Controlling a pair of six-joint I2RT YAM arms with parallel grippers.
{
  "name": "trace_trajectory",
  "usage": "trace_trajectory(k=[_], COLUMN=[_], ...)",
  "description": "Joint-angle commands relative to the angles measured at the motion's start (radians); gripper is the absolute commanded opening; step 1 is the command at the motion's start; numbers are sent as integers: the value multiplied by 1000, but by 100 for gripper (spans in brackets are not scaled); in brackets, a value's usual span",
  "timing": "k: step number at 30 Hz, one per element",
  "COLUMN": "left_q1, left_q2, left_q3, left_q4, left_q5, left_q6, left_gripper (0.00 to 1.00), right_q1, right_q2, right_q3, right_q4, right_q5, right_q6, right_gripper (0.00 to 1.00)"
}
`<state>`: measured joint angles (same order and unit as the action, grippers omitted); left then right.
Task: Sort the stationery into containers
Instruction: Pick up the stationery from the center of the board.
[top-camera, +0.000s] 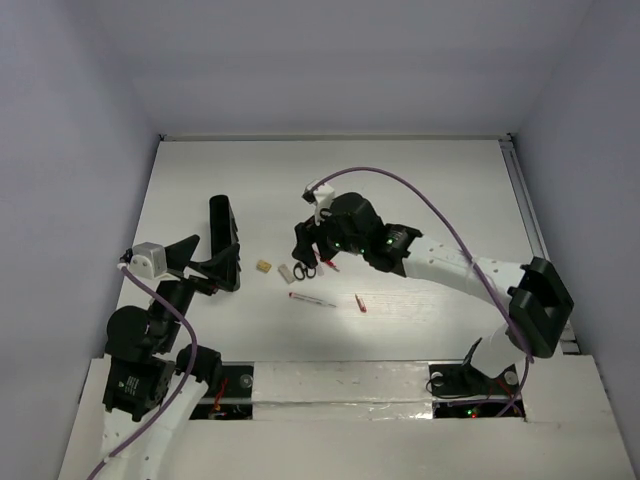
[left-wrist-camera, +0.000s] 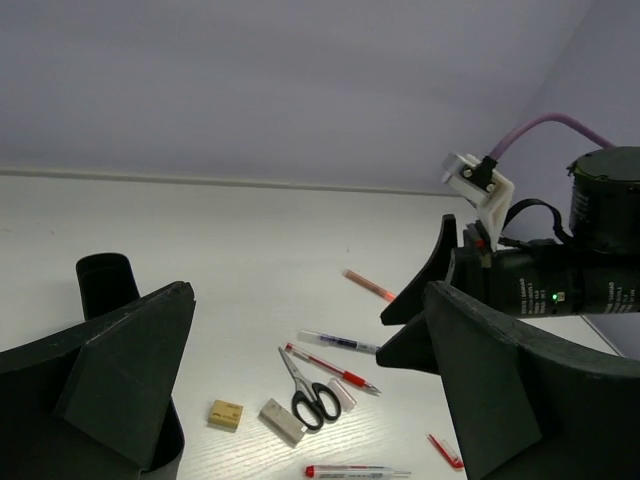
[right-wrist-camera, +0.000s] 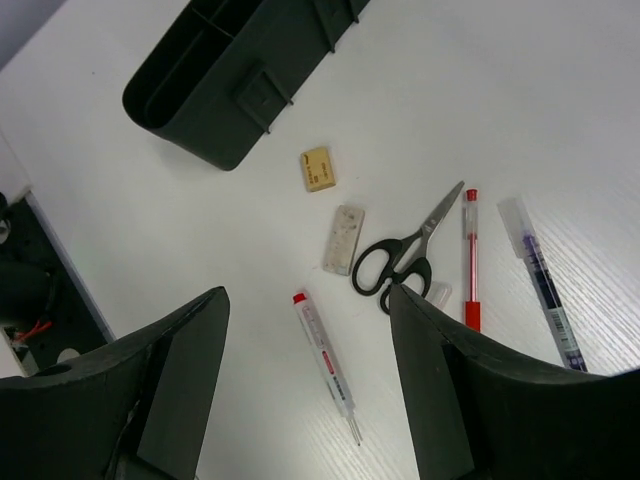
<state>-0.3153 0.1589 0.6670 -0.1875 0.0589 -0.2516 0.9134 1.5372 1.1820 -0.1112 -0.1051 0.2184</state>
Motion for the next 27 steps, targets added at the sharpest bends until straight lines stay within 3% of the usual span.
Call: trace_trajectory(k=[1,12,27], left_q1=[7,7,7], left_q2=[-16,-10,-5], left_q3=[3,-3,-4], left_q4=[40,31,31], left_q5=[4,-8,-14], left_q6=[14,12,11], left_gripper=[99,99,99], right_q1=[16,25,36], right_q2=[50,261,562], right_q3=[99,275,545], right_q4=[-41,-102,-286], right_q5=[53,30,-38], right_q6=[-50,-30,-114], right_gripper=[71,59,60])
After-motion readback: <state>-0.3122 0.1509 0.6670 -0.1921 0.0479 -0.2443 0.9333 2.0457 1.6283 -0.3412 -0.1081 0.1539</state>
